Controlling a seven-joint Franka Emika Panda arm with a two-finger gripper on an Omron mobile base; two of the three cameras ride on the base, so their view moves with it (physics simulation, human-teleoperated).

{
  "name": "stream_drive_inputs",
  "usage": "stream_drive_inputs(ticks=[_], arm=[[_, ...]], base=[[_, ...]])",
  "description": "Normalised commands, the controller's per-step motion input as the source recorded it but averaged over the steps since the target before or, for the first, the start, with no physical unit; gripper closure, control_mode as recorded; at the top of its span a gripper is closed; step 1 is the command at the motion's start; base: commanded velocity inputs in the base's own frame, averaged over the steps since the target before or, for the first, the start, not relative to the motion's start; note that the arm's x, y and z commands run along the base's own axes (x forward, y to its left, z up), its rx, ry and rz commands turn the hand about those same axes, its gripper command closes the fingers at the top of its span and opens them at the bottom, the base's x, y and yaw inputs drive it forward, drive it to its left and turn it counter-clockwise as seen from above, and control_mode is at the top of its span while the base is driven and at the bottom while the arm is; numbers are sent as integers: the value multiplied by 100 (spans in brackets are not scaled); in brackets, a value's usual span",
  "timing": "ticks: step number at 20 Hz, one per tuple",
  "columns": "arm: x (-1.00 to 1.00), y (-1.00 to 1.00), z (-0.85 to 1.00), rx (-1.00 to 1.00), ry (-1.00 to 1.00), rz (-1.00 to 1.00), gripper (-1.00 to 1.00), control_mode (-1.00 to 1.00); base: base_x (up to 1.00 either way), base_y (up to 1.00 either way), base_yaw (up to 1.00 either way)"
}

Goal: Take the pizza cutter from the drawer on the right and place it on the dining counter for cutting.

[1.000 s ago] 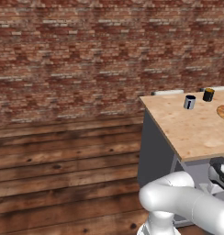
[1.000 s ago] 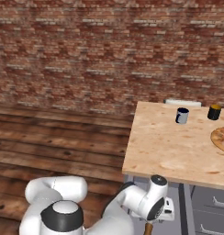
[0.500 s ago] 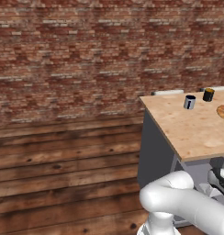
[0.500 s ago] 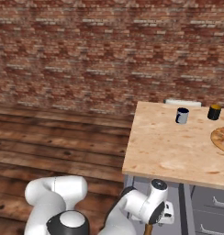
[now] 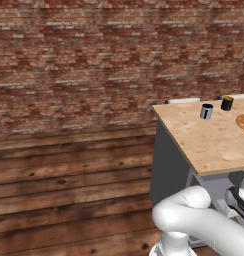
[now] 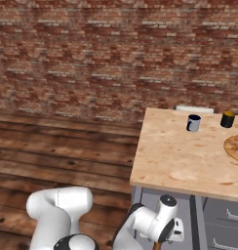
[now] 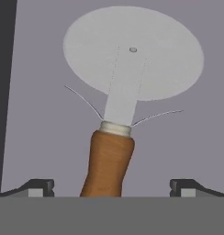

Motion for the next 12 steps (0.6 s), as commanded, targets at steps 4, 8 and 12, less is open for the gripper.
stream_drive_inputs(ticks=[4,8,12], arm=[[0,0,-19,0,0,0,-100,-100],[0,0,-16,0,0,0,-100,-100],[0,0,-12,0,0,0,-100,-100]], base=[[0,0,0],[0,0,0],[0,0,0]])
